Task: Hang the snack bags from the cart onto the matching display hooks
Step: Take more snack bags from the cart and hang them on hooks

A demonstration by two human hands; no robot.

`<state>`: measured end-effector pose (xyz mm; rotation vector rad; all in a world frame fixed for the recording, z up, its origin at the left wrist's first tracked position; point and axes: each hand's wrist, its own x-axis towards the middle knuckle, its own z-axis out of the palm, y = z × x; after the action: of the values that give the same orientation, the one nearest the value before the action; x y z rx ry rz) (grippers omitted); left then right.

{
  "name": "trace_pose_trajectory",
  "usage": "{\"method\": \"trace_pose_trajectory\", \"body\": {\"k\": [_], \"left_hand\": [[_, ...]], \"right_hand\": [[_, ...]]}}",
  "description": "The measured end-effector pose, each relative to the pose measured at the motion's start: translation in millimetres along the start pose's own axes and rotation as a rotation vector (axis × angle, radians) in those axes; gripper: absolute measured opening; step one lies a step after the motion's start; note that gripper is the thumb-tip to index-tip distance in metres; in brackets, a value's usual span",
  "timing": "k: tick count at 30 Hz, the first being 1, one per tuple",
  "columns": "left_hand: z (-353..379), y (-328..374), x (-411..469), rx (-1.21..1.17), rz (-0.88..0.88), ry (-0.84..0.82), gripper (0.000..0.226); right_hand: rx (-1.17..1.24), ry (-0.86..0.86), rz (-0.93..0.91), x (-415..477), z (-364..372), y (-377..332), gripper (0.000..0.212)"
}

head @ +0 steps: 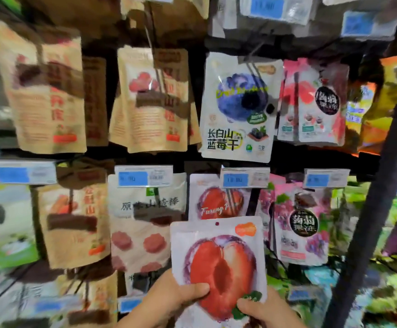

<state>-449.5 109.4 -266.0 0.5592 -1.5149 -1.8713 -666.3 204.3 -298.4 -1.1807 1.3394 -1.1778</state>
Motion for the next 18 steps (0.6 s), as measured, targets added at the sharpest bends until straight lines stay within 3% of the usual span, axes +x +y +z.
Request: {"method": "trace_pose_trajectory", "body": {"k": [2, 5, 9, 13, 18], "left_hand": [[-9, -3, -3, -0.144, 0.022, -0.012, 0.081], [-17, -8, -5, -0.227, 0.04, 0.075, 0.078], [-16, -13, 1, -0.24, -0.017, 0.211, 0.059], [-3, 0, 17, -0.218, -0.022, 0.279, 0.054], [18, 24, 44, -0.143, -0.005, 0.321, 0.029]], "right_hand": [[-0.019, -0.076, -0.04, -1, 9, -2, 0.069], [0.031, -0.111, 0.046, -1, 9, 8, 0.06], [0.045, -0.128, 0.036, 3, 16, 9, 0.069], [0.139, 0.03, 0.038, 16, 4, 11, 0.088], [0.269, 0.162, -0.065, 24, -4, -19, 0.056]]}}
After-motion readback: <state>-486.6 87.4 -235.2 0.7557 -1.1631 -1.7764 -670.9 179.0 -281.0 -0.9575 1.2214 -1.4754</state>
